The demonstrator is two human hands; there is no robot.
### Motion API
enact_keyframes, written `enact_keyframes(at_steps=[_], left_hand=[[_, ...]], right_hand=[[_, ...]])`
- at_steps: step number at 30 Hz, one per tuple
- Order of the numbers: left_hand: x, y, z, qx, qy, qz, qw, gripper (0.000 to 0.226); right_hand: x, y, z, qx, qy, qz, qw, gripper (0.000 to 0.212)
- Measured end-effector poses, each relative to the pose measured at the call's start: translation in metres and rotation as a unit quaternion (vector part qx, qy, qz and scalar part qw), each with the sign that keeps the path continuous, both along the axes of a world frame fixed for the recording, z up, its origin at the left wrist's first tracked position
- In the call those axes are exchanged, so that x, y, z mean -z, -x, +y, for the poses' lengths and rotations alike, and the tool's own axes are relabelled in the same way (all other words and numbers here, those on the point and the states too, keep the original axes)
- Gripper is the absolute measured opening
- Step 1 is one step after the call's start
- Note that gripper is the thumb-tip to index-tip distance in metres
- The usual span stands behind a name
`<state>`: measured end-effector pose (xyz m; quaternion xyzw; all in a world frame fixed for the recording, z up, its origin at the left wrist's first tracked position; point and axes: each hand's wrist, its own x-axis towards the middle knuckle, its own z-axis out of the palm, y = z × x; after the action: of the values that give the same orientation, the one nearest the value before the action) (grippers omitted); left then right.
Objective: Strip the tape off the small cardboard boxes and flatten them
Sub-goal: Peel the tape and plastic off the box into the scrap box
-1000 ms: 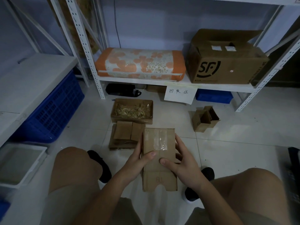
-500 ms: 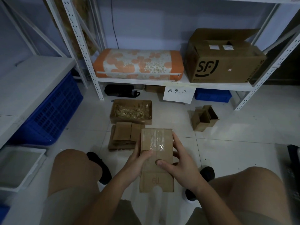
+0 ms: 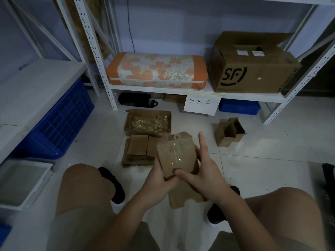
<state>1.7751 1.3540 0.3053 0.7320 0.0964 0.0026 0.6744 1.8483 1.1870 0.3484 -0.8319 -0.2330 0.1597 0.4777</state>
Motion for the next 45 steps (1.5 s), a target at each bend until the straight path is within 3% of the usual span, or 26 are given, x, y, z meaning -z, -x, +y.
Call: enact_keyframes(at_steps=[4, 8, 13, 20, 22, 27, 39, 45], left_hand=[[-0.004, -0.002, -0.010, -0.007, -0.022, -0.013, 1.000, 0.101], [-0.009, -0.006, -0.012, -0.006, -0.052, -0.032, 0.998, 0.113], [-0.009, -0.004, -0.016, 0.010, -0.091, -0.016, 0.996, 0.116], [-0.008, -0.001, -0.014, 0.025, -0.111, 0.017, 0.993, 0.122], [-0.007, 0.000, -0.014, 0.030, -0.123, 0.027, 0.992, 0.127], [-0.007, -0.002, -0.012, 0.043, -0.162, 0.037, 0.985, 0.131], [-0.020, -0.002, -0.017, 0.014, -0.263, 0.053, 0.963, 0.126], [-0.019, -0.003, -0.009, -0.001, -0.236, 0.049, 0.970, 0.111]], right_hand=[[-0.016, -0.007, 0.003, -0.002, 0.069, -0.135, 0.988, 0.125], [-0.019, -0.004, -0.001, -0.032, 0.175, -0.250, 0.952, 0.094], [-0.012, -0.003, 0.003, 0.042, 0.171, -0.201, 0.964, 0.075], [-0.003, -0.003, 0.001, 0.061, 0.144, -0.168, 0.973, 0.045], [0.000, -0.004, -0.001, 0.056, 0.137, -0.160, 0.976, 0.046], [0.007, -0.005, -0.008, 0.051, 0.142, -0.135, 0.979, 0.087], [0.007, 0.000, -0.007, 0.130, 0.106, -0.152, 0.974, 0.048], [0.007, 0.003, -0.008, 0.048, 0.100, -0.161, 0.981, 0.072]])
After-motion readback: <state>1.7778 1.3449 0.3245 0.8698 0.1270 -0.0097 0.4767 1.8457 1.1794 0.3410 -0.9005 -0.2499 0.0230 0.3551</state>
